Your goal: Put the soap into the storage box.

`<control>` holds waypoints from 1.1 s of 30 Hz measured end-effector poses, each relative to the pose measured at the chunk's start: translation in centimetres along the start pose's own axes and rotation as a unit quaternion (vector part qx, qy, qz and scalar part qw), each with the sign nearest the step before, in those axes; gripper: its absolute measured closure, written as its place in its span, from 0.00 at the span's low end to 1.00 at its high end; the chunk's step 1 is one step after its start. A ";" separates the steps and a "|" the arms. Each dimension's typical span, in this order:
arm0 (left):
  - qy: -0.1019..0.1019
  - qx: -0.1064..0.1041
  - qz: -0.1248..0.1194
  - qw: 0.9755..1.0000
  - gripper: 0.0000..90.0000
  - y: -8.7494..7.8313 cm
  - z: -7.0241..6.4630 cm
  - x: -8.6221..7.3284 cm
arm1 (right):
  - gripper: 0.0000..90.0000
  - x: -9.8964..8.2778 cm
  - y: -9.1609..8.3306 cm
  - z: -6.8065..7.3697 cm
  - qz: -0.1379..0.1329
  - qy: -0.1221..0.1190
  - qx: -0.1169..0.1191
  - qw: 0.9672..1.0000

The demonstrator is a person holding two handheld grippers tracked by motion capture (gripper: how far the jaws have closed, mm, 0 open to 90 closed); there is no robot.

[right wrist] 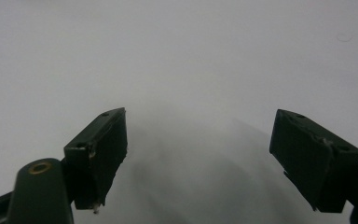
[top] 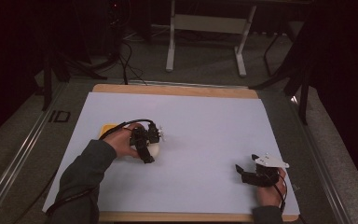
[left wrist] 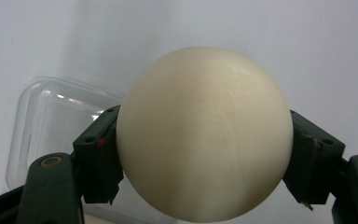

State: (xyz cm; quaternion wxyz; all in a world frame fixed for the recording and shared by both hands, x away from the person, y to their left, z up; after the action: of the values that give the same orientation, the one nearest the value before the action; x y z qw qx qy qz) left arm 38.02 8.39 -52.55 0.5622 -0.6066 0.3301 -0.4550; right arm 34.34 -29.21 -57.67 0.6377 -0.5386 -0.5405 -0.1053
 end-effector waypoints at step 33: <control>-0.033 0.013 -0.003 0.999 0.28 -0.6 1.8 -2.0 | 0.21 0.0 0.0 0.0 0.001 -0.002 -0.001 1.000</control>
State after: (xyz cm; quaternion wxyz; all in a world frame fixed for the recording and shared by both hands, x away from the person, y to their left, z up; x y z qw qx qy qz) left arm 38.89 10.96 -52.25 0.5793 -0.6150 0.3031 -0.4408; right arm 34.34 -29.21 -57.68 0.6365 -0.5397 -0.5410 -0.1040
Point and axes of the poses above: each handheld gripper's, and its own axes: y roughly forward along the jaws, x roughly out of its top, z roughly to its left, the point moved 7 cm from there along y, roughly forward along the jaws, and after that the axes turned 6 degrees about -y, right-handed, at the moved point
